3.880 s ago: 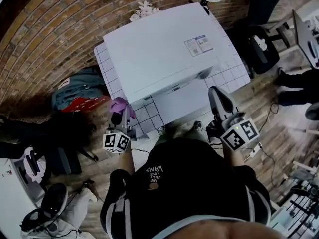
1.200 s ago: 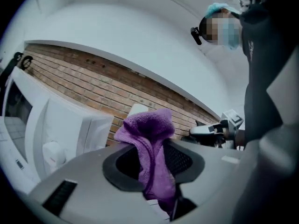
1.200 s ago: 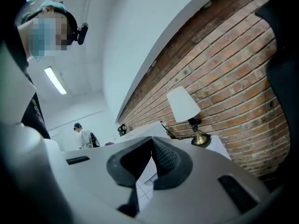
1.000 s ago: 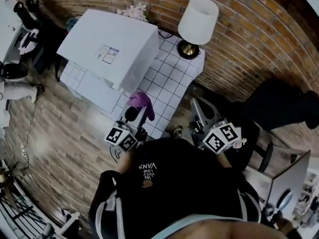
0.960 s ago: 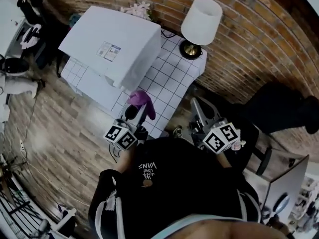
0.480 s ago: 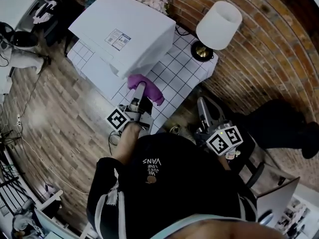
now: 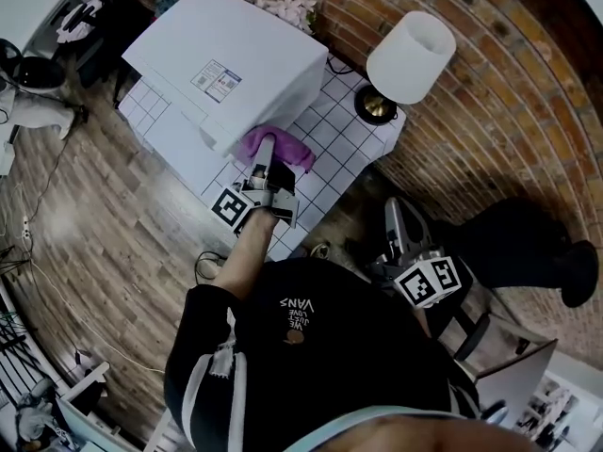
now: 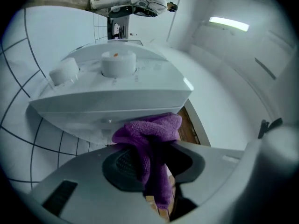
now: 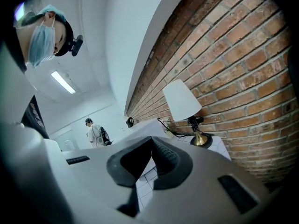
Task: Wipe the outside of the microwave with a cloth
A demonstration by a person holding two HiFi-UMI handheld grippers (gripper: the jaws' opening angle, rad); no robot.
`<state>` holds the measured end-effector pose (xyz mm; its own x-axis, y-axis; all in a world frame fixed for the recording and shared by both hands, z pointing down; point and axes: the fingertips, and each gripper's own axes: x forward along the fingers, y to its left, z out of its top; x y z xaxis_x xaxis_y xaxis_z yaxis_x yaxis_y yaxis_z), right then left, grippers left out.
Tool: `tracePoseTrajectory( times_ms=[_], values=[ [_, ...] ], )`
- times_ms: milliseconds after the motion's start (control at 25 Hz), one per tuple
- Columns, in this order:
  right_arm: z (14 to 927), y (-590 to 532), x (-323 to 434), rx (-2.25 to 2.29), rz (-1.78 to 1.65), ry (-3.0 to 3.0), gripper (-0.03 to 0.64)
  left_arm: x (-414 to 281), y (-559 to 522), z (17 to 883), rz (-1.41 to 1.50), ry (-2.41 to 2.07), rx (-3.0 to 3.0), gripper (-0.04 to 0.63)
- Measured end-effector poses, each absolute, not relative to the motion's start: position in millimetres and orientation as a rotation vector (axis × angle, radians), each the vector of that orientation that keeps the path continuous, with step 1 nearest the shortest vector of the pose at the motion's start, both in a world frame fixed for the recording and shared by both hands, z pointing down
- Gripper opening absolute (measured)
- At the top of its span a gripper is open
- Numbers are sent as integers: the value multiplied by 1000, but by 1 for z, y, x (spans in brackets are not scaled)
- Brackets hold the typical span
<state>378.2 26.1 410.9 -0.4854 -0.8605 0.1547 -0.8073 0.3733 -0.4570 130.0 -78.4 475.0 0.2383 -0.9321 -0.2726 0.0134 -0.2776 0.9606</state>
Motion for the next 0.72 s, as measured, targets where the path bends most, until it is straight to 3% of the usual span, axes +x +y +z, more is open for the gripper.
tracePoseTrajectory(
  times_ms=[720],
  values=[
    [416,51,466,-1800,-733,2334,0,231,-217,500,-1172,-953,1588,129]
  ],
)
